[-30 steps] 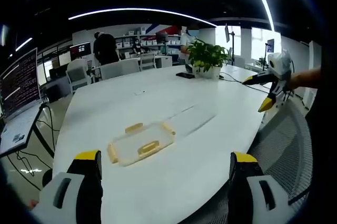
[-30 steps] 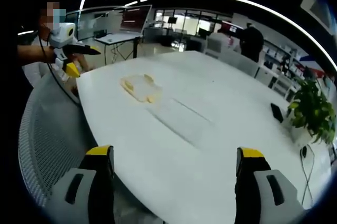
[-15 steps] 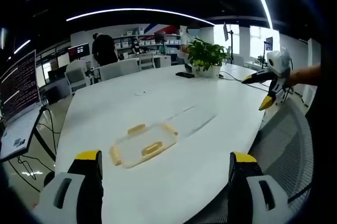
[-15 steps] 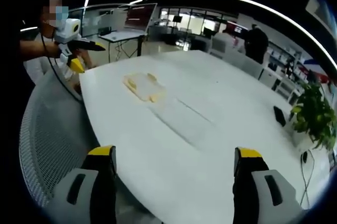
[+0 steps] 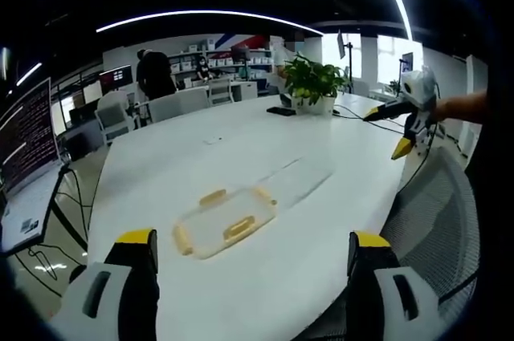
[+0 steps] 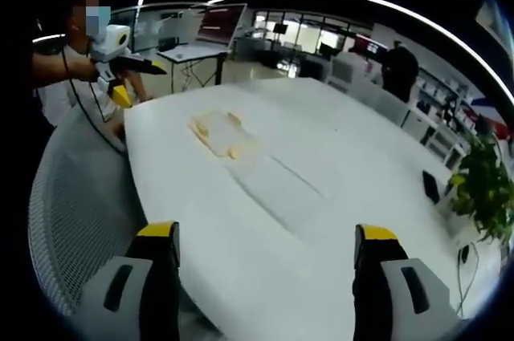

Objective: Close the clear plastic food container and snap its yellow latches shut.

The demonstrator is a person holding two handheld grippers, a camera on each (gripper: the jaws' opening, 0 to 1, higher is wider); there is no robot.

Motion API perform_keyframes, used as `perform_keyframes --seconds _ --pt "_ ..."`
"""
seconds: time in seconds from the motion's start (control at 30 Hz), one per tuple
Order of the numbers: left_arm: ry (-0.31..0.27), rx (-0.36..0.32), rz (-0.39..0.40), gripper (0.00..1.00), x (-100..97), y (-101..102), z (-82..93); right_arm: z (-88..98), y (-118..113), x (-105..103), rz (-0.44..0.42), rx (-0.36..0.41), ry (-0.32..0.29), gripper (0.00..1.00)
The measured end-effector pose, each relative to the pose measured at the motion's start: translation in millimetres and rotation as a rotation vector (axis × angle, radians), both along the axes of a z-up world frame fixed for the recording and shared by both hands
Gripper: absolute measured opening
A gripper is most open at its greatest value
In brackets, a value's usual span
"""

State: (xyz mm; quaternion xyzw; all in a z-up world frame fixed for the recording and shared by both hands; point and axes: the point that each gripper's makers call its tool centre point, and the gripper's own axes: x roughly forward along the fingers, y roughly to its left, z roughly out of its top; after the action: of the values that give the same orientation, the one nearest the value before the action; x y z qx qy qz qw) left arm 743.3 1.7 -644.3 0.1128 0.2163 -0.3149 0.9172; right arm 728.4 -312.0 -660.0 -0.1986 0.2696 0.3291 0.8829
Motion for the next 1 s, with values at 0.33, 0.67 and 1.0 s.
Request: perform_keyframes --seconds 0.33,0.67,1.0 --pt "0.012 0.024 -0.030 0.91 13.3 5.2 -1.4 1.9 6.8 17.0 0.056 -0.011 0.020 0.83" --pt "0.018 0.050 -0.066 0.89 27.8 6.7 -2.3 -5.1 14.9 29.9 0.114 -0.032 0.059 0.81" --pt "0.037 0.095 -0.120 0.84 37.0 5.5 -11.3 -5.5 20.5 45.4 0.159 -0.048 0.067 0.78"
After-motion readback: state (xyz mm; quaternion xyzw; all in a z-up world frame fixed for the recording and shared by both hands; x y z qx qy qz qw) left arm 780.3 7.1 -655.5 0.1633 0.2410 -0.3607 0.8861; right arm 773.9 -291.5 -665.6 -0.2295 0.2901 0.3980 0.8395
